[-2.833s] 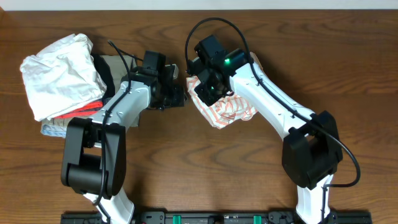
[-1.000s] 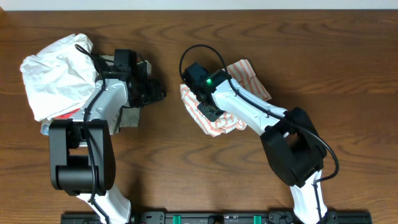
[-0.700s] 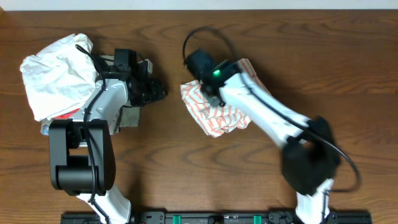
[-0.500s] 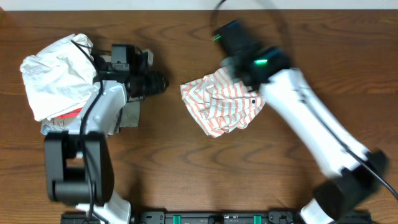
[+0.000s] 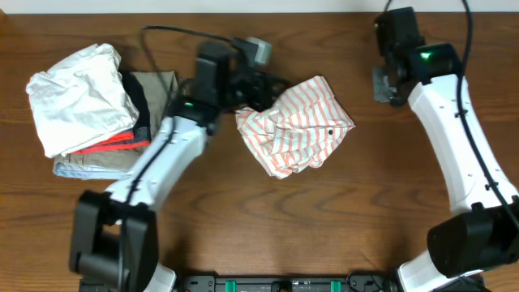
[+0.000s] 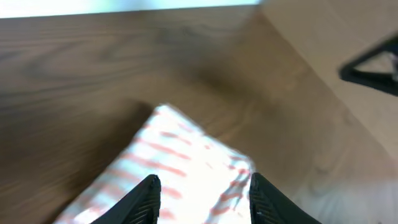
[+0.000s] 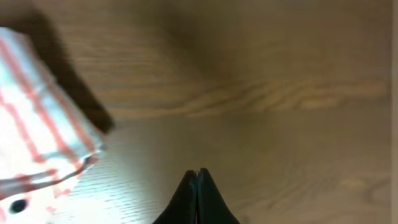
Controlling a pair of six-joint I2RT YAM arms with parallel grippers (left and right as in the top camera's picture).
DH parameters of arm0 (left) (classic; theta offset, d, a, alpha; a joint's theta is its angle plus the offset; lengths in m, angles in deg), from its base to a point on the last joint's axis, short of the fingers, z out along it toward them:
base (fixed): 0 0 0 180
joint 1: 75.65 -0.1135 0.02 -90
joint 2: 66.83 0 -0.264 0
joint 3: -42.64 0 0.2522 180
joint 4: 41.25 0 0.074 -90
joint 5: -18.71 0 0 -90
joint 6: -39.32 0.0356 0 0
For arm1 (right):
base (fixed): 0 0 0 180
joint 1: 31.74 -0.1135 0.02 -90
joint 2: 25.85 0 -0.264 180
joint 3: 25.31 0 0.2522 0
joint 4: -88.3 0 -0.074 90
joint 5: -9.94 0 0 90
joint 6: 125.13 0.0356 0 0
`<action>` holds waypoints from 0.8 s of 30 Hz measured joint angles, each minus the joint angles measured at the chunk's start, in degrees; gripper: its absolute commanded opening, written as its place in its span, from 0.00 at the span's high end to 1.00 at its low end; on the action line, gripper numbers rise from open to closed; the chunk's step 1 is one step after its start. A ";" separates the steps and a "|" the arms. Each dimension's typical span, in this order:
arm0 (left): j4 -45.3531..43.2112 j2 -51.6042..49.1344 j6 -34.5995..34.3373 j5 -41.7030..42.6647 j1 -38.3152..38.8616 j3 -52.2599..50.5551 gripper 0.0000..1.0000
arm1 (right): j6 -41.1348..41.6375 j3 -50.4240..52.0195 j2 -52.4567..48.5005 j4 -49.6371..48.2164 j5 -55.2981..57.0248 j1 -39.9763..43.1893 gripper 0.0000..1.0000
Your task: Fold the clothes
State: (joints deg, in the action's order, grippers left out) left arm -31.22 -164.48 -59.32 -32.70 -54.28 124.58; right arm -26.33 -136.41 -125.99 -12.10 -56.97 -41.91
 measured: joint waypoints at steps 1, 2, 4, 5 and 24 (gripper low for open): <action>-1.33 -1.16 -0.04 0.20 1.42 0.00 0.53 | 0.22 0.00 0.00 0.09 -0.20 0.31 0.99; -2.80 -2.34 -0.09 0.35 2.60 0.00 0.53 | 0.46 0.00 0.00 0.35 -0.39 0.70 0.99; -5.40 -4.48 -0.66 0.52 4.11 0.00 0.53 | 0.87 0.02 0.02 0.85 -0.66 0.87 0.99; -6.69 -5.90 -1.33 0.61 4.72 0.00 0.53 | 0.98 0.02 0.00 1.09 -0.79 0.96 0.99; -5.09 -22.25 -6.38 1.84 -2.08 0.00 0.52 | 1.29 0.02 0.00 3.17 -1.51 0.96 0.99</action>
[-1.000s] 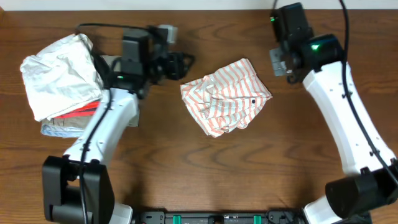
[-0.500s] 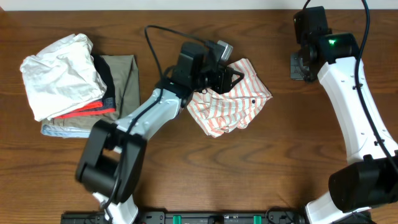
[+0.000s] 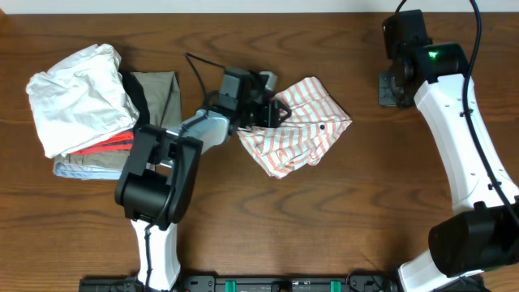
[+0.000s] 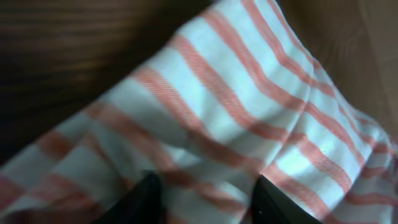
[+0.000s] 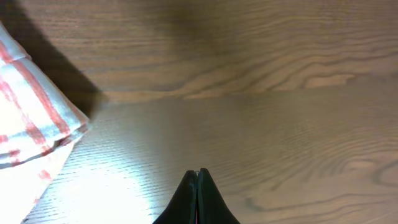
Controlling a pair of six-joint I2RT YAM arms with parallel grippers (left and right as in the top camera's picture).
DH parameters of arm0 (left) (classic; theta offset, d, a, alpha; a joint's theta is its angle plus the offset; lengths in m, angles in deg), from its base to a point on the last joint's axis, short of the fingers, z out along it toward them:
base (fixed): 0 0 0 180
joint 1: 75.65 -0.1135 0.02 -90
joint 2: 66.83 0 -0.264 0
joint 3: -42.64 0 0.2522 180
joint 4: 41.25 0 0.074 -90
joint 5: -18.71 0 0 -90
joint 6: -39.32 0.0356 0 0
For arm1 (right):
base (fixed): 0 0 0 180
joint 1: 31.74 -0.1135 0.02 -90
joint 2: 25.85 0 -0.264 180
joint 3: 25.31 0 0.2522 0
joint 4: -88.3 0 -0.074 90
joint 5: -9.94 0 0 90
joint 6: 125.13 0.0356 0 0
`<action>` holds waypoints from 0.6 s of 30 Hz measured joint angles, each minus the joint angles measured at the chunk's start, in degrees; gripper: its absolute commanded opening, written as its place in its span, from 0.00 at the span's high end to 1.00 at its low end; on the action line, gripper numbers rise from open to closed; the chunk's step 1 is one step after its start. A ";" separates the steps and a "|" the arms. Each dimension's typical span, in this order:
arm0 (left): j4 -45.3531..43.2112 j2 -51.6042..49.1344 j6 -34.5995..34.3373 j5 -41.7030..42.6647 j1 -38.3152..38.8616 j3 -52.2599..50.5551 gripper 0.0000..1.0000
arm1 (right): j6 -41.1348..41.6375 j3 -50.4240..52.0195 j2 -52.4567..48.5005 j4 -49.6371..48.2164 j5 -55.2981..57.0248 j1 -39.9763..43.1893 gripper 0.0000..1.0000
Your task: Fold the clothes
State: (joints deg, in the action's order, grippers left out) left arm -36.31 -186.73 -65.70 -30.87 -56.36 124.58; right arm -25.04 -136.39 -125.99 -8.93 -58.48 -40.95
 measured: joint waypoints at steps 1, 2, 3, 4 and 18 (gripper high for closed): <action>0.07 0.00 -0.11 0.37 -0.48 0.00 0.52 | 0.00 0.00 0.02 0.00 0.00 0.00 0.99; 0.09 0.07 -0.20 0.96 -0.94 0.00 0.52 | 0.00 0.00 0.00 0.00 0.00 0.00 0.99; 0.22 0.26 -0.20 1.51 -1.29 0.00 0.52 | 0.02 0.00 0.02 0.00 0.00 0.00 0.99; 0.55 0.61 -0.22 2.03 -1.62 0.00 0.52 | 0.00 0.00 0.02 0.02 0.00 0.00 0.99; 6.58 27.28 -0.22 5.99 -0.44 0.37 0.52 | 0.50 0.00 0.00 -0.02 1.46 2.43 0.99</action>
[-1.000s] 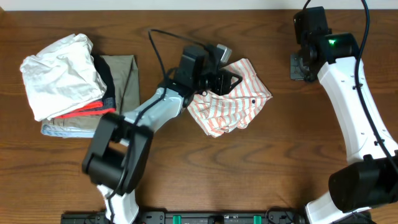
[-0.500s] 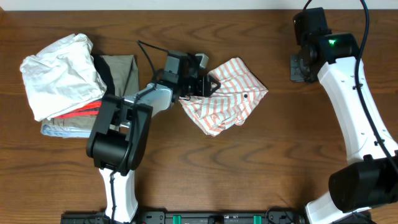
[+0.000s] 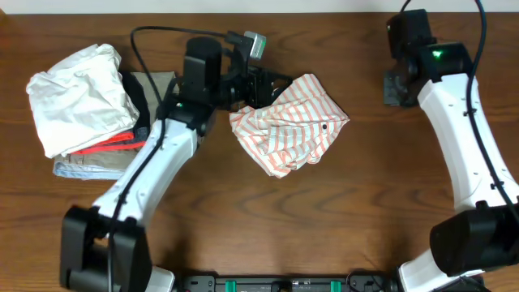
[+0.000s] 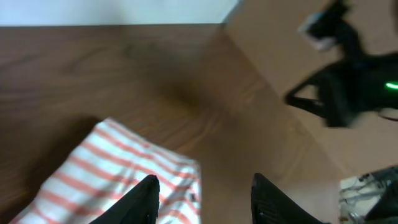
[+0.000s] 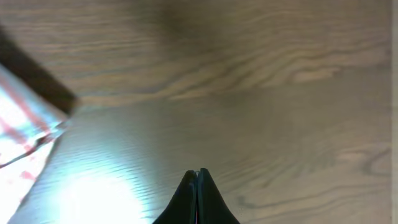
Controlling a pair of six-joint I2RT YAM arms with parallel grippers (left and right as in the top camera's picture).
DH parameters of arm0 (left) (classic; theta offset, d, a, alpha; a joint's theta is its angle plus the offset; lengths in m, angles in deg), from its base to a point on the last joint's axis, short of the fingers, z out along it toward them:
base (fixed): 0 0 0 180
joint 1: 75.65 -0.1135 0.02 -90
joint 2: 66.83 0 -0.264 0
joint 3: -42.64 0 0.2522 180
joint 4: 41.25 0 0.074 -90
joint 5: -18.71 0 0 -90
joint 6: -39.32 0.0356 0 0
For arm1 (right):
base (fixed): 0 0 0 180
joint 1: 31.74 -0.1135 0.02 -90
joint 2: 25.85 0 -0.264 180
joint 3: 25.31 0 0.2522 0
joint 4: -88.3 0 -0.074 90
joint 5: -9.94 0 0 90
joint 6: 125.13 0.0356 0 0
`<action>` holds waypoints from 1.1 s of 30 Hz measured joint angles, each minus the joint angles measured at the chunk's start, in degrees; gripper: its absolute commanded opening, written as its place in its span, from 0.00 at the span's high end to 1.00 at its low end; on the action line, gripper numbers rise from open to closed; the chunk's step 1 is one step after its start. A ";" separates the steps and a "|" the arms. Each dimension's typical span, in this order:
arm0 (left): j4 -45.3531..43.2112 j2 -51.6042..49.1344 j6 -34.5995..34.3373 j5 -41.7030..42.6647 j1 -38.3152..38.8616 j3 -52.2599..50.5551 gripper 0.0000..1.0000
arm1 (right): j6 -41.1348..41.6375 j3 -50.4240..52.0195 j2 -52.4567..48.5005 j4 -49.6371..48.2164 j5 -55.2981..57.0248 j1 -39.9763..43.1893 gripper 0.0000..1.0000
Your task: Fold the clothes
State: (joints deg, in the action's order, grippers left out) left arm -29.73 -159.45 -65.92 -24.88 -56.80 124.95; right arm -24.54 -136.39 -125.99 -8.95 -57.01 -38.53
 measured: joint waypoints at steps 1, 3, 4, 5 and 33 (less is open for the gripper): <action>1.25 0.04 -0.02 -0.11 0.63 0.15 0.52 | 0.26 0.00 0.02 -0.02 0.07 0.83 0.99; 3.41 -1.01 0.00 -0.59 2.05 0.15 0.52 | 0.81 0.00 0.00 -0.04 0.31 2.93 0.99; 4.00 -2.21 0.00 -0.98 3.10 0.15 0.52 | 0.98 0.00 0.00 -0.04 0.42 4.00 0.98; 4.17 -3.32 0.02 -1.36 3.96 0.15 0.51 | 1.09 0.00 0.00 -0.04 0.48 4.92 0.99; 11.87 -18.38 3.52 -5.49 12.26 0.76 0.40 | 1.42 0.00 0.02 1.11 -0.74 10.25 0.99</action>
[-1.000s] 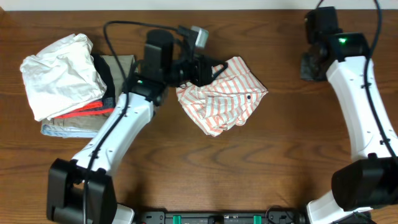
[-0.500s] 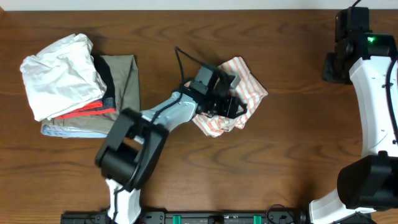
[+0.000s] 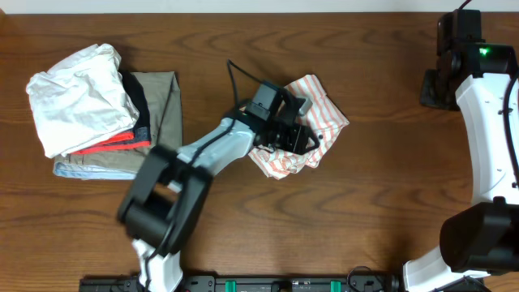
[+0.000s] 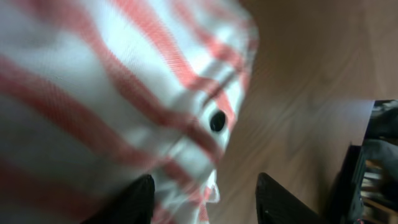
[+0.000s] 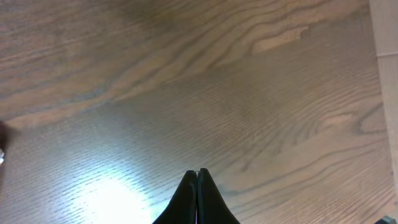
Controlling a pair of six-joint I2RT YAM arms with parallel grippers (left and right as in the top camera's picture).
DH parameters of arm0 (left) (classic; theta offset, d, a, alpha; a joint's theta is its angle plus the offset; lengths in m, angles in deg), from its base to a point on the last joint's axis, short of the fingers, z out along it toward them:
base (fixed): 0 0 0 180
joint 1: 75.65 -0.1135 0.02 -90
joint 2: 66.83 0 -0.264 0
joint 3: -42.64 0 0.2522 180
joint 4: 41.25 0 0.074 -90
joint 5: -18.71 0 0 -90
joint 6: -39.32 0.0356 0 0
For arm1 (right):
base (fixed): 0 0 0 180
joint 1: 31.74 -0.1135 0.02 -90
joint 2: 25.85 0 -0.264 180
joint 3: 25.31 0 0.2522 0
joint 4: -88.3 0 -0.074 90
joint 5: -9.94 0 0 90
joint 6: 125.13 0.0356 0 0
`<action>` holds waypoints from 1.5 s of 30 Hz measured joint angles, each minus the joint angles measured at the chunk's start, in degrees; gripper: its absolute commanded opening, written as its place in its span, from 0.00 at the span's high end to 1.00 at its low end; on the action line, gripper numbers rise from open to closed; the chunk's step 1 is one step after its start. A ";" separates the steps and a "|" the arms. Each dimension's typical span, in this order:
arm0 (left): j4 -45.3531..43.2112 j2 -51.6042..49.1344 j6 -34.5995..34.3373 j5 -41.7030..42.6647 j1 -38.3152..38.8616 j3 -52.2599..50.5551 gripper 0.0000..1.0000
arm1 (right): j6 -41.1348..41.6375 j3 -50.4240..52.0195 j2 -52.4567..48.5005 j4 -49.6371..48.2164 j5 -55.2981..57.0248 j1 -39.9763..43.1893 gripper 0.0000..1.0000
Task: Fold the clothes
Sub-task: 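Pull the bundle's left edge leftward with the left gripper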
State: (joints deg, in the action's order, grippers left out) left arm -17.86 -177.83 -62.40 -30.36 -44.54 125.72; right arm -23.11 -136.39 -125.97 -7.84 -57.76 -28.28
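A crumpled white shirt with orange stripes [image 3: 318,104] lies at the table's middle. My left gripper [image 3: 298,139] is down on its front part. In the left wrist view the striped cloth [image 4: 112,93] with a black button [image 4: 217,120] fills the frame. The left gripper [image 4: 208,200] is open there, and a fold of the cloth's edge lies between its fingers. My right gripper [image 3: 432,88] hangs at the far right, away from the shirt. It [image 5: 198,177] is shut over bare wood.
A pile of clothes sits at the left: a rumpled white garment [image 3: 77,97] on top, an olive one [image 3: 165,101] and a red layer [image 3: 122,143] under it. The wooden table [image 3: 365,211] runs to the right edge near the right arm.
My left gripper was raised at the shirt's back left edge and is now low on its front middle. The right arm has shifted further right, and the shirt has left its wrist view.
The left gripper, open throughout, was first at the shirt's back left edge, then pressed close onto the stripes, then raised clear, and is now down on the shirt's front part. The shut right gripper stood further right of the shirt each time.
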 measured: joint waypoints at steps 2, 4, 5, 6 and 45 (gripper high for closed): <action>1.38 5.31 2.78 -2.08 -0.76 -0.20 0.31 | 0.00 0.00 -0.02 -0.02 -0.17 0.55 0.99; 2.56 11.50 6.10 -3.82 -2.27 -0.20 0.24 | 0.00 0.00 0.00 0.24 -0.22 1.20 0.99; 3.41 14.80 8.02 -4.04 -3.67 -0.17 0.22 | 0.00 0.00 -0.02 0.37 -0.22 1.36 0.99; 4.35 16.87 9.46 -3.96 -5.09 -0.02 0.21 | 0.00 0.00 -0.02 0.52 -0.20 1.46 0.99; 33.64 -8.74 8.83 16.22 -20.92 3.02 0.32 | 0.00 0.00 -0.02 1.99 -3.26 1.55 0.99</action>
State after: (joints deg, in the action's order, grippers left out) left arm 15.77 -186.58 -53.57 -14.15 -65.45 128.73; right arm -23.11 -136.39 -125.99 -5.85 -61.01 -26.72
